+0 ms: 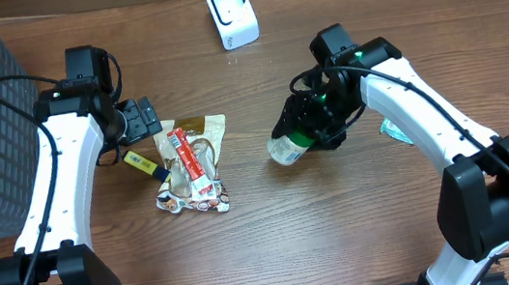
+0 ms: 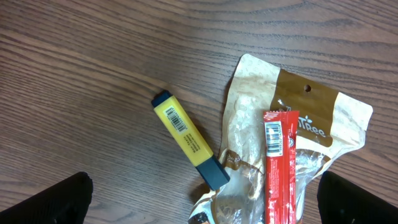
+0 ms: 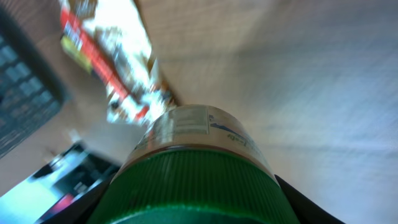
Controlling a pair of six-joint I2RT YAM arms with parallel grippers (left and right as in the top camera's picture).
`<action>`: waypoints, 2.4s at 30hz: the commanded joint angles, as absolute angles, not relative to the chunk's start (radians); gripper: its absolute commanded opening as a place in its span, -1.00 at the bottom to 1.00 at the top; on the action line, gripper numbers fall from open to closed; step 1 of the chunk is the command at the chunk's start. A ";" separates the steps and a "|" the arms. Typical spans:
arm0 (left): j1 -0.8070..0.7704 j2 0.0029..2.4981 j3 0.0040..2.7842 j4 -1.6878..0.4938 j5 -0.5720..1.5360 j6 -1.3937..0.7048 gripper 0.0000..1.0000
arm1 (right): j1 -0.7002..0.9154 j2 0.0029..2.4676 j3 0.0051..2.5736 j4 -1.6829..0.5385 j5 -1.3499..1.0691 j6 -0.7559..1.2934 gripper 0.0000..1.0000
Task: Scan the item barcode
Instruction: 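Lift the jar and tilt it sideways with the right gripper, then carry the jar to the white scanner and hold it there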
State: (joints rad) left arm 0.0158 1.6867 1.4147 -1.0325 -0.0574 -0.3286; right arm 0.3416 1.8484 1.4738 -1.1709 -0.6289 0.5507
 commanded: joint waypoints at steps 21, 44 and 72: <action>0.019 1.674 1.426 -1.032 -0.062 -0.306 0.99 | 0.338 1.812 1.501 -1.316 -1.158 0.554 -0.20; 0.019 1.674 1.426 -1.032 -0.062 -0.306 1.00 | 0.338 1.812 1.501 -1.201 -1.010 0.577 -0.56; 0.019 1.674 1.426 -1.032 -0.062 -0.306 1.00 | 0.281 1.812 1.994 -1.200 -0.303 0.277 -0.93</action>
